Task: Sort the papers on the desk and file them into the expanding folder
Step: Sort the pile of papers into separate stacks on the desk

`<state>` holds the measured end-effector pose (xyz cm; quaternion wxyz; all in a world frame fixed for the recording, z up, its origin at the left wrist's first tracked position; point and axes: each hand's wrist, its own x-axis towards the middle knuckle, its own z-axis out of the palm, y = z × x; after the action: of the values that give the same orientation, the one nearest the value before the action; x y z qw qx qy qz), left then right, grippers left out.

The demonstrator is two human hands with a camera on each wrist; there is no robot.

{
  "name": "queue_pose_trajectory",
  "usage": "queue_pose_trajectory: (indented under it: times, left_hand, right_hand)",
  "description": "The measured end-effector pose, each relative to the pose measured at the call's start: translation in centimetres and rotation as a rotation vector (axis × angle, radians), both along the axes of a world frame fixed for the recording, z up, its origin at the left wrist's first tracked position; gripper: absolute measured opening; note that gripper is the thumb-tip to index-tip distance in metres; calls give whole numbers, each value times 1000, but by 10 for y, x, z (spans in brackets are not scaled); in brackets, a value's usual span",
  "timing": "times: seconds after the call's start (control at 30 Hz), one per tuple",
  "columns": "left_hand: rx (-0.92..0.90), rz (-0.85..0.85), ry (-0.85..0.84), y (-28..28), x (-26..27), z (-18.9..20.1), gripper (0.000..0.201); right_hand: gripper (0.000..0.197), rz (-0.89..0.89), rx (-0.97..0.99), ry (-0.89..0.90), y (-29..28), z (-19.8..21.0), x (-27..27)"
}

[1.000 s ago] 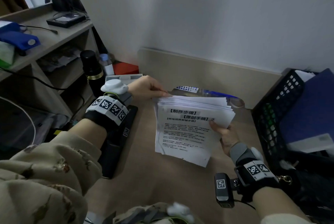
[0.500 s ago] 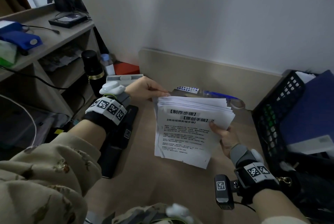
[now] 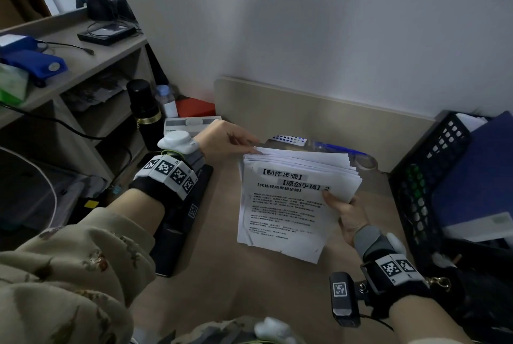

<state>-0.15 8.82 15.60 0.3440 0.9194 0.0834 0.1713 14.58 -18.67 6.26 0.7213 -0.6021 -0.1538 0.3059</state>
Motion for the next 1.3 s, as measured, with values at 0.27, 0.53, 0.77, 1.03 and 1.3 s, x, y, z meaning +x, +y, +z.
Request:
queue_pose_trajectory:
  times: [0.27, 0.53, 0.77, 1.03, 1.3]
  left_hand:
    - [0, 47, 13, -9, 11, -4, 29]
    - [-90, -21, 22, -9, 5, -3, 23]
    - [-586, 42, 73, -6, -4, -22, 26]
    - [-729, 51, 240, -28, 5, -50, 59]
    - [-951, 86, -55, -42, 7, -44, 46]
  right_hand:
    - [50, 16, -7, 2, 1, 0, -1]
    - [63, 43, -29, -59, 2, -5, 0]
    - [71, 50, -33, -36, 3, -8, 2]
    - [74, 133, -27, -39, 5, 1, 2]
    - [58, 220, -15, -61, 4, 17, 11]
